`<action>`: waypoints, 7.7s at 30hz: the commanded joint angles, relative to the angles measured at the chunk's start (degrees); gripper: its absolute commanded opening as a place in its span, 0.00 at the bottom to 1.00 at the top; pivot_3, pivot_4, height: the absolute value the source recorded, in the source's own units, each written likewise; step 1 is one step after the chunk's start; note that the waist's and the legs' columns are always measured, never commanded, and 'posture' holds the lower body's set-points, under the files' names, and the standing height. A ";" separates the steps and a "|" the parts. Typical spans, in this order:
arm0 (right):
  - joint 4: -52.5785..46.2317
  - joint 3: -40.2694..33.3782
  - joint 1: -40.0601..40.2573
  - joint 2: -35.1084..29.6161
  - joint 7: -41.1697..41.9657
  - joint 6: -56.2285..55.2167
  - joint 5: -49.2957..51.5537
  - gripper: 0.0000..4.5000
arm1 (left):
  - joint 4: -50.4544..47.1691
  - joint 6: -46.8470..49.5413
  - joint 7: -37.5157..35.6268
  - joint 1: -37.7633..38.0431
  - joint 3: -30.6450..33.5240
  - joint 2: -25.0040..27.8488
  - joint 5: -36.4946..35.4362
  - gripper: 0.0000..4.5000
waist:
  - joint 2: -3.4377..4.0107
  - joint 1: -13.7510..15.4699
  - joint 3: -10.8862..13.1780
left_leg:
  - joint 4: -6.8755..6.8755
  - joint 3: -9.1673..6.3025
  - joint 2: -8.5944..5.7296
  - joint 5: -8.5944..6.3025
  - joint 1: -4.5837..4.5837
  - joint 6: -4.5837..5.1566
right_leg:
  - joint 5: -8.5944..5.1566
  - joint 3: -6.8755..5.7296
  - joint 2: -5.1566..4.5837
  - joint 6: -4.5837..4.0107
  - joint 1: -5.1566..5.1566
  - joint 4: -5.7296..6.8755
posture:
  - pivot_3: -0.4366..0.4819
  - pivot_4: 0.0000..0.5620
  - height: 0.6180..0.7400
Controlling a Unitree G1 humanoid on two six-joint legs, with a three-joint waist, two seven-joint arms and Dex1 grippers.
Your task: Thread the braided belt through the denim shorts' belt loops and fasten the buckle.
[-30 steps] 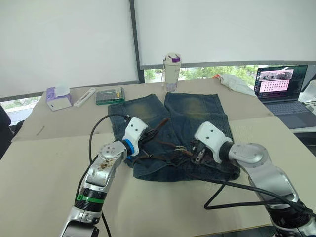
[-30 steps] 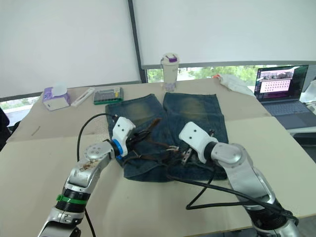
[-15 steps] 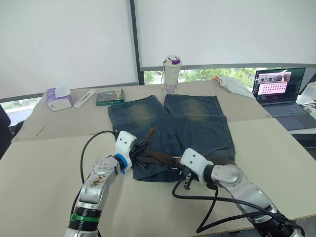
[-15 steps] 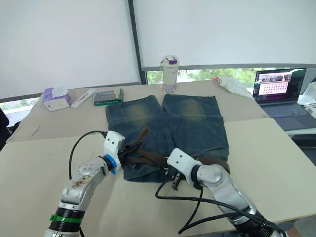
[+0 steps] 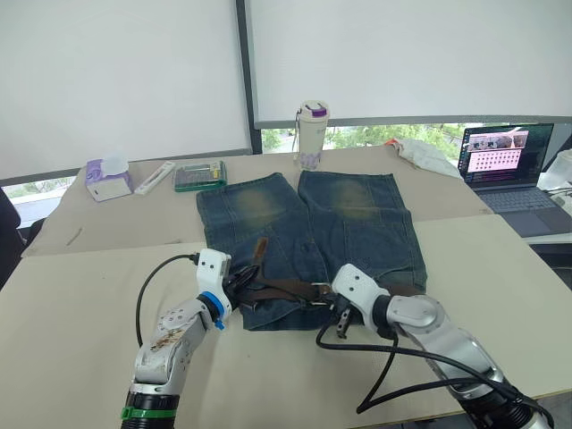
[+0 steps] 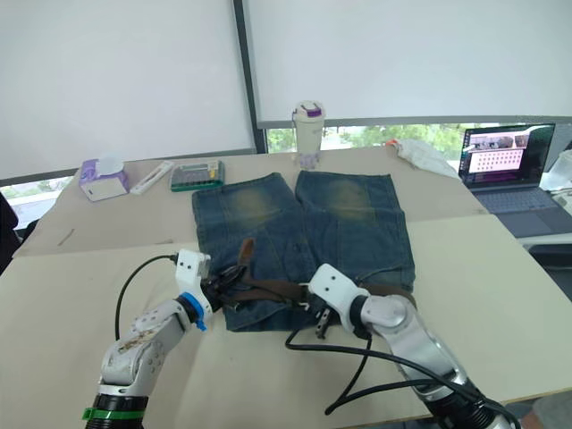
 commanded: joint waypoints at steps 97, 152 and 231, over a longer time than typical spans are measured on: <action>15.55 7.30 -4.57 2.18 0.54 -4.17 0.07 0.01 | -3.74 5.26 9.26 -7.73 7.39 -3.73 -15.94 0.00 | -0.10 -0.83 -0.08 | -0.07 -0.01 0.09 -0.09 0.00 0.02 | 0.01 0.02 0.08 -0.02 0.00 -0.16 | 0.48 0.27 1.00; 13.37 5.75 -1.66 4.27 3.46 -4.56 -2.47 0.00 | 18.81 6.33 -16.93 -17.66 -18.45 0.99 -2.54 0.01 | -0.13 -0.79 -0.65 | -0.53 0.07 0.00 -0.09 0.41 -0.08 | -0.02 0.24 0.13 -0.03 0.14 -0.38 | 0.48 0.27 1.00; -4.21 -17.38 7.84 3.12 -8.37 2.93 18.56 0.00 | 24.41 -3.79 -21.10 -18.98 -18.99 -3.90 5.92 0.33 | 0.07 -0.02 0.42 | -0.50 -0.83 -0.84 -0.26 0.49 0.43 | -0.51 -0.44 -0.80 0.77 0.81 -0.47 | 0.48 0.27 1.00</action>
